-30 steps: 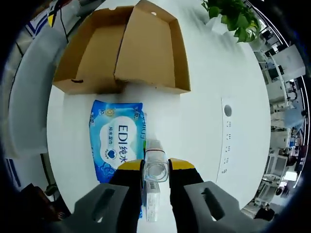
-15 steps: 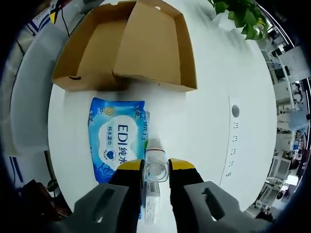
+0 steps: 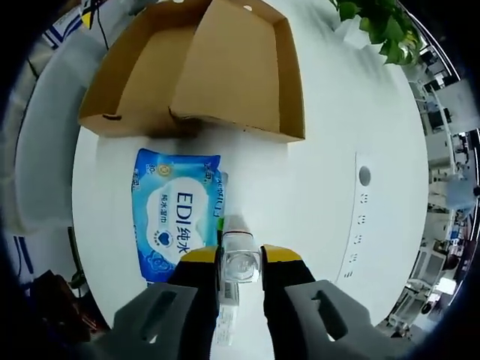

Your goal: Operate the shoe box by opening the lid, removing the specified soft item, and placing it in the target area until the item is outside and the box remains undamaged.

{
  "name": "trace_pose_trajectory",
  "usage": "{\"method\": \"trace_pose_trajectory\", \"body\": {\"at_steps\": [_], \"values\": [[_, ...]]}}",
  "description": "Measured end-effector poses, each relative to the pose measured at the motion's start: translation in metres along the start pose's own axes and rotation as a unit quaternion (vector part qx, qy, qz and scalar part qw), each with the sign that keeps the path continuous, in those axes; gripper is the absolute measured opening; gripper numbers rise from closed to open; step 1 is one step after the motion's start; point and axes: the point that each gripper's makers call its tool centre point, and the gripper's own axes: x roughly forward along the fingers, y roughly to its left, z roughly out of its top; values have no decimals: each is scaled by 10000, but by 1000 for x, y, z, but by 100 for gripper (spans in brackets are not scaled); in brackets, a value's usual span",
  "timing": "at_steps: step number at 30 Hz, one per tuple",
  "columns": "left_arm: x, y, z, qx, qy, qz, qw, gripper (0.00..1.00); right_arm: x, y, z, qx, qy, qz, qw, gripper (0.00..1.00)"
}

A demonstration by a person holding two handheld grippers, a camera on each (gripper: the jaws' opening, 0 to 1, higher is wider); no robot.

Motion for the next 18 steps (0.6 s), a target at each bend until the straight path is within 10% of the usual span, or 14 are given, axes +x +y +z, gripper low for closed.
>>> {"method": "trace_pose_trajectory", "body": {"at_steps": [18], "values": [[1,11,-3,-95,114,250,9996,78,-9,-7,7,99,-244,-225,9994,29]]}}
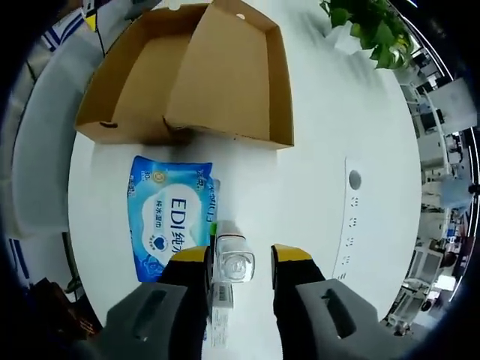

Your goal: Operate the shoe box by opening the lid, removing the specified soft item, and placing it in the target area until the item is outside and the box remains undamaged.

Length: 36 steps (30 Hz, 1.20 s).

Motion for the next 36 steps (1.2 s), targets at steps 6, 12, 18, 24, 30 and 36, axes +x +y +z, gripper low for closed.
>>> {"method": "trace_pose_trajectory", "body": {"at_steps": [6,12,18,24,30,36], "values": [[-1,18,-5,-142,120,372,9991,61,-9,-1,19,398,-402,-65,9984,31],[-1,30,-10,-269,209,639,9974,47,-17,-4,42,896,-783,-99,9928,30],[-1,43,-16,-544,340,895,9939,32,-19,-9,65,1601,-1125,-152,9805,28],[-2,57,-24,-910,420,1141,9884,25,-9,-10,81,2132,-1320,-171,9679,27],[-2,65,-31,-1326,477,1299,9815,18,2,-11,94,2614,-1534,-120,9529,27],[4,67,-41,-1690,600,1355,9744,14,19,-15,99,3047,-1607,-190,9386,26]]}}
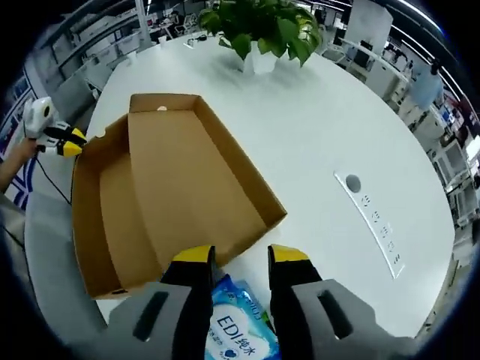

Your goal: Operate the shoe box by opening the lid, removing the specified soft item, and placing it in the target area until the item is outside and the box remains undamaged.

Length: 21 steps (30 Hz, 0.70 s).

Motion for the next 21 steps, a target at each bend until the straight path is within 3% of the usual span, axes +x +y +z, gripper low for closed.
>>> {"method": "trace_pose_trajectory", "body": {"at_steps": [4,11,14,21], "values": [[3,0,-5,-97,89,55,9999,6,8,-1,-1,293,-72,-112,9995,25],[4,2,-7,-247,113,52,9996,6,27,-17,-3,875,-104,-309,9956,23],[4,1,-7,-228,107,59,9997,5,32,-19,-2,1299,-152,-414,9905,20],[5,2,-7,-170,93,64,9998,5,38,-13,-10,1816,-17,-524,9820,14]]}}
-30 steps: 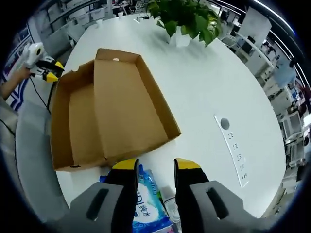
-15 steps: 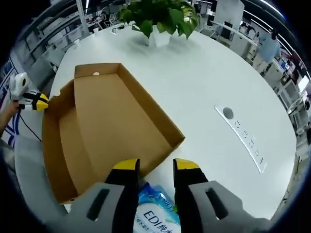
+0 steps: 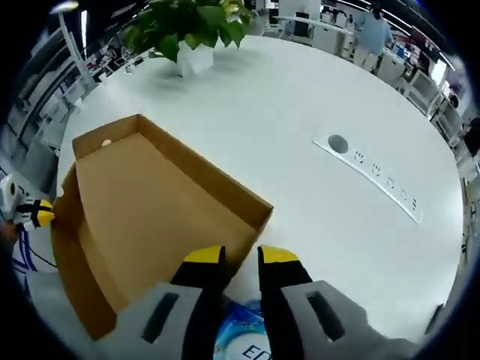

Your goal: Operate the shoe box by opening the lid, removing the specified soft item, and placing it in the target area until the item is outside and the box remains undamaged.

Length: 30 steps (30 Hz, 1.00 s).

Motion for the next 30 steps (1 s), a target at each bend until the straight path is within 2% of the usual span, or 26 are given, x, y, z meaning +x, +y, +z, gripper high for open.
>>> {"method": "trace_pose_trajectory", "body": {"at_steps": [4,9,12,17,30], "values": [[2,2,0,-16,11,-5,10000,5,1,5,-3,181,41,48,9998,9],[2,3,0,-65,7,-20,10000,5,-1,4,1,26,-55,-157,9999,6],[3,4,0,-60,22,-7,10000,5,-4,1,5,169,-149,-201,9995,4],[4,5,-1,-47,20,-16,10000,5,-13,2,8,268,-267,-199,9991,3],[5,7,-1,-31,27,9,10000,4,-30,3,16,190,-554,-226,9980,2]]}}
